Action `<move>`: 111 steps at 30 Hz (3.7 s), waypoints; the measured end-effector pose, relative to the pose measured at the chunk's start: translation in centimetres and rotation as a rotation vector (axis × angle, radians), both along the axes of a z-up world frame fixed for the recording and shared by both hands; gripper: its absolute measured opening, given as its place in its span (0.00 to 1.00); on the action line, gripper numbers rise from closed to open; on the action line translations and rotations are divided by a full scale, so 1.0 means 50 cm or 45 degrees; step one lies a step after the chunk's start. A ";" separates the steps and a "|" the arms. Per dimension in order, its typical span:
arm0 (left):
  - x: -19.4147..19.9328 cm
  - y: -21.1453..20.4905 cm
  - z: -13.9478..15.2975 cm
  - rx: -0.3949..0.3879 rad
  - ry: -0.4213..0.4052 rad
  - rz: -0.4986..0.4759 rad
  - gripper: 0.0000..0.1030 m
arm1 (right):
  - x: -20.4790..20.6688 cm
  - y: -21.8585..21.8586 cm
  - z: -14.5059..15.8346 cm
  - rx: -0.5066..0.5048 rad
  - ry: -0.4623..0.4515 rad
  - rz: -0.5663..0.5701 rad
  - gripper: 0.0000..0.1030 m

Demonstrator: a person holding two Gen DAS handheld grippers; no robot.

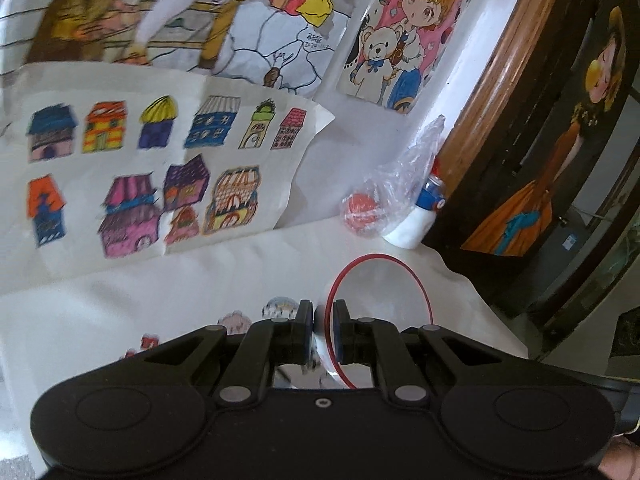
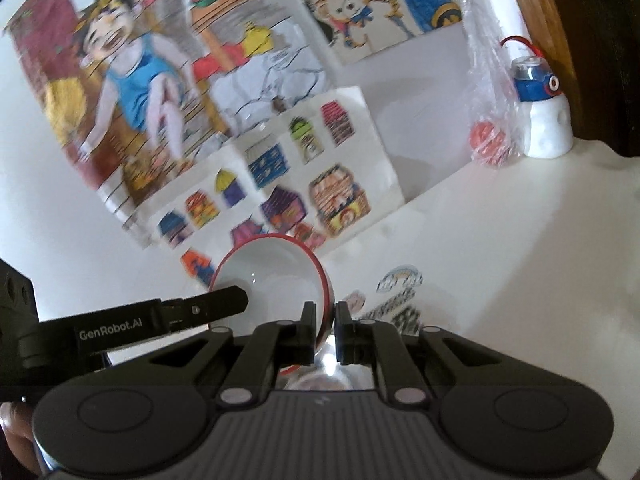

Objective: Organize plates and bowls
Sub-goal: 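Lift the white bowl with both tools and carry it toward the steel stack, then lower the white bowl into the steel bowl and open both tools, then move both tools to the steel bowl's rim and close them on it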

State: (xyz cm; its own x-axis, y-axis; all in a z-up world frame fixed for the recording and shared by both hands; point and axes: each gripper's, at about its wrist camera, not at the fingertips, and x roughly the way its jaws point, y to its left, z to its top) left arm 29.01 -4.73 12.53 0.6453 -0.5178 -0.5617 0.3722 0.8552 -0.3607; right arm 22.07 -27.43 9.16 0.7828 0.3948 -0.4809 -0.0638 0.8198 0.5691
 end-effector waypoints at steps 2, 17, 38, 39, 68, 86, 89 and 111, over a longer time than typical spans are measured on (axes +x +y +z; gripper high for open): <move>-0.025 0.014 -0.002 0.005 -0.001 -0.001 0.10 | -0.024 0.013 -0.003 0.006 0.016 0.028 0.10; -0.189 0.086 -0.056 0.060 0.012 -0.035 0.10 | -0.142 0.066 -0.053 -0.016 0.170 0.202 0.11; -0.271 0.117 -0.152 0.160 0.212 -0.088 0.10 | -0.183 0.121 -0.086 -0.142 0.336 0.353 0.12; -0.272 0.116 -0.154 0.165 0.216 -0.090 0.10 | -0.183 0.122 -0.087 -0.143 0.341 0.357 0.12; -0.247 0.083 -0.151 0.335 0.293 -0.165 0.10 | -0.152 0.122 -0.088 -0.133 0.414 0.429 0.18; -0.243 0.085 -0.147 0.321 0.305 -0.175 0.20 | -0.173 0.104 -0.076 -0.140 0.305 0.393 0.29; -0.247 0.094 -0.140 0.307 0.284 -0.161 0.20 | -0.185 0.094 -0.063 -0.149 0.247 0.373 0.40; -0.362 0.170 -0.074 0.171 -0.162 0.116 0.96 | -0.326 0.064 -0.011 -0.379 -0.176 0.196 1.00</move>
